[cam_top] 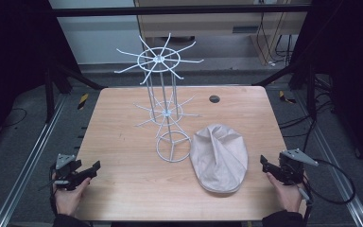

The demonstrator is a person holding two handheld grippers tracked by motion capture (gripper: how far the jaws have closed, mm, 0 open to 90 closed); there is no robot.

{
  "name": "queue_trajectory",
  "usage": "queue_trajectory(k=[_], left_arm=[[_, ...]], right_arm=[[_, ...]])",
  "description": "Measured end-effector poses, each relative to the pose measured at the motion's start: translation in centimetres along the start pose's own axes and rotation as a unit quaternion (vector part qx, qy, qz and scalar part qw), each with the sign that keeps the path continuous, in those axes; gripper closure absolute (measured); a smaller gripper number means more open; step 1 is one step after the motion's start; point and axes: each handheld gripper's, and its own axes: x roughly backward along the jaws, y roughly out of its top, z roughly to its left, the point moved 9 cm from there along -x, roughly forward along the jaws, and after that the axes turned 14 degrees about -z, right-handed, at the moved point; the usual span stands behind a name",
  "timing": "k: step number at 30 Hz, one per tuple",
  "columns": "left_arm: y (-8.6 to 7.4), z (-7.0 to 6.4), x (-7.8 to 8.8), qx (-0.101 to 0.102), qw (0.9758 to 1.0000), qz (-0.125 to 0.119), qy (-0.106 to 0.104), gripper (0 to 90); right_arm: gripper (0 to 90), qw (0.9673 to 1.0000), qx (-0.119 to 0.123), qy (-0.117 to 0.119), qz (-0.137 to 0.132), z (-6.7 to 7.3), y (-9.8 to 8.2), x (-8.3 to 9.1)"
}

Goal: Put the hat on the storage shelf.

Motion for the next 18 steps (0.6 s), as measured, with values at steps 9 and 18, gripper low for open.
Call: queue_trajectory(k=[9,18], left_arm=[[0.0,-1.3,0.5,-0.012,0.9997,0.0,-0.019,21.7],[-0.2,-2.0,0.5,-0.026,0.9993,0.009,-0.025,23.6]], right_arm=[[32.3,0.9995,0.014,0.027,0.003,2.7,0.8,0.3],[35.1,0.9989,0.014,0.044,-0.003,4.8,2.5,1.2]])
